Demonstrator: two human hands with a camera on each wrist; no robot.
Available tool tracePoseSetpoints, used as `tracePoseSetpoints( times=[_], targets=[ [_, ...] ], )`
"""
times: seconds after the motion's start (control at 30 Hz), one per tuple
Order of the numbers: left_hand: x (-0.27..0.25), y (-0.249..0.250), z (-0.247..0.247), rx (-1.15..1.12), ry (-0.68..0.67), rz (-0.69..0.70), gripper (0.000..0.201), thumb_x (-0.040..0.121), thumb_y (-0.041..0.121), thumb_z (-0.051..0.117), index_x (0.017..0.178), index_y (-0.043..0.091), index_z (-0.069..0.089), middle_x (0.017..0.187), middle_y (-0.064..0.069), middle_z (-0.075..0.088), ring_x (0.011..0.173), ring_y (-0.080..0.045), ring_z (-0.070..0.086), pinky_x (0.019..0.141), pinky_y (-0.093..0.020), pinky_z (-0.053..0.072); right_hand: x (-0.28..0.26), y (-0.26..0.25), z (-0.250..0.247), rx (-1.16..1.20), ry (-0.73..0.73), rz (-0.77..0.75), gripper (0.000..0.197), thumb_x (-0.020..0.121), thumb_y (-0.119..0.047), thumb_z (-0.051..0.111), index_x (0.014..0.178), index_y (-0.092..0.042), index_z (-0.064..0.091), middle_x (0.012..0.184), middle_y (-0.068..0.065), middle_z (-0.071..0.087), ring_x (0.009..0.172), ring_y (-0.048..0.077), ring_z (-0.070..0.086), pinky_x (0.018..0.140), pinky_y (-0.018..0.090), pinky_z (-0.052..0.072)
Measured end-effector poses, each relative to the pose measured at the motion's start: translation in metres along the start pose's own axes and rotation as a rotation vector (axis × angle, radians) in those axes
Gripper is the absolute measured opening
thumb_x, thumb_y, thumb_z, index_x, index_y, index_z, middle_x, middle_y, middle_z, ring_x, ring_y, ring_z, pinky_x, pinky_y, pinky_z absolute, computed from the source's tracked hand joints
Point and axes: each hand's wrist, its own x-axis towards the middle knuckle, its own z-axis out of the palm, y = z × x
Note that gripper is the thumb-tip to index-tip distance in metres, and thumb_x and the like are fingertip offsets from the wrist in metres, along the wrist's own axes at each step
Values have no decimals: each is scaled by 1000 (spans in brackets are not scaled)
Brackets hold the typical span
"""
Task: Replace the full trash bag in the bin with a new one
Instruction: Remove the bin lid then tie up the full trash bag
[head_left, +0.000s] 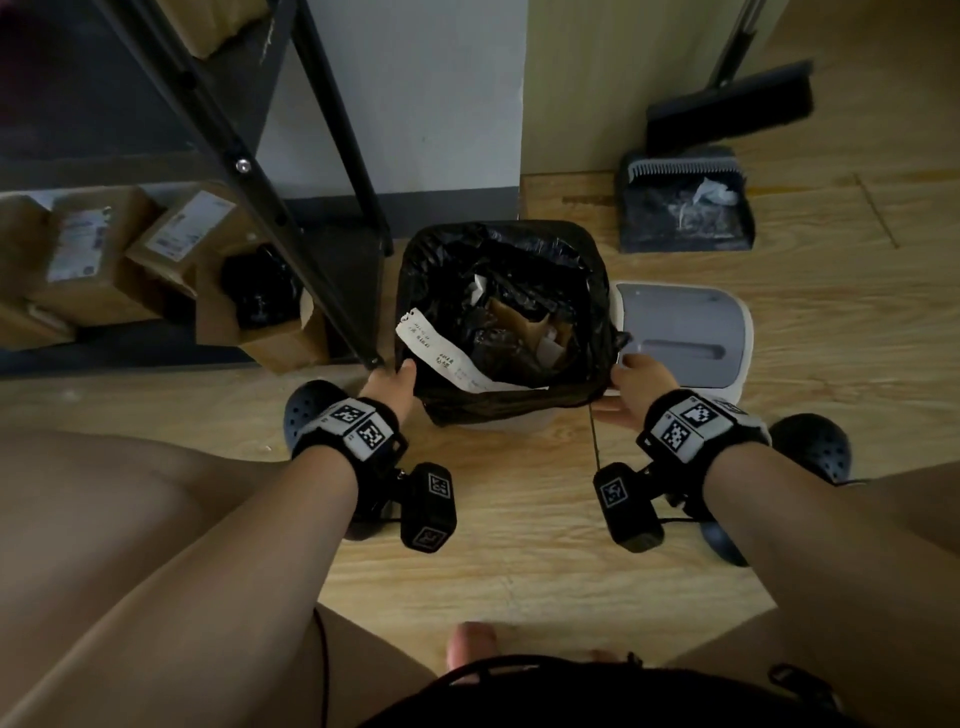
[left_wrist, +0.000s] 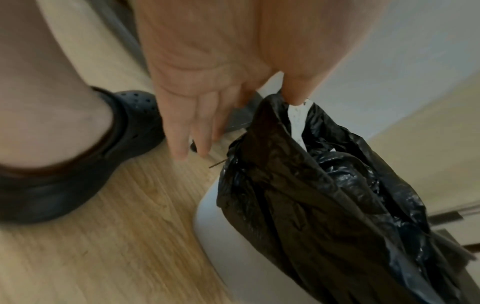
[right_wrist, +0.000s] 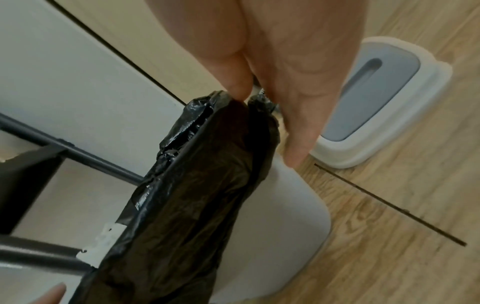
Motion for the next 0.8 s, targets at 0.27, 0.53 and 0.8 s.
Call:
tracePoseSetpoints(
  times=[0.27, 0.53, 0.8],
  targets=[
    [3, 1, 5, -433, -122, -207, 42, 98, 40, 40, 128, 12, 49, 115, -8, 62, 98, -30, 64, 93, -48, 51, 4, -9, -4, 451, -29, 209, 28, 99, 1, 33, 75, -5, 46, 77, 13, 53, 69, 24, 53, 53, 36, 50],
    [9, -4, 2, -715, -138, -305, 35, 96, 38, 47, 118, 12, 52, 87, -6, 61, 92, -27, 63, 92, -48, 50, 0, -6, -9, 328, 46, 160, 19, 90, 1, 49, 72, -4, 49, 66, 13, 52, 54, 20, 51, 35, 18, 45],
    [9, -9, -4, -654, -98, -332, 26, 99, 25, 45, 79, 8, 50, 68, -5, 51, 57, -15, 49, 32, -14, 44, -11, -12, -7, -17, 204, -65, 19, 77, -15, 62, 61, -12, 54, 69, 14, 61, 62, 26, 57, 63, 34, 46]
  ],
)
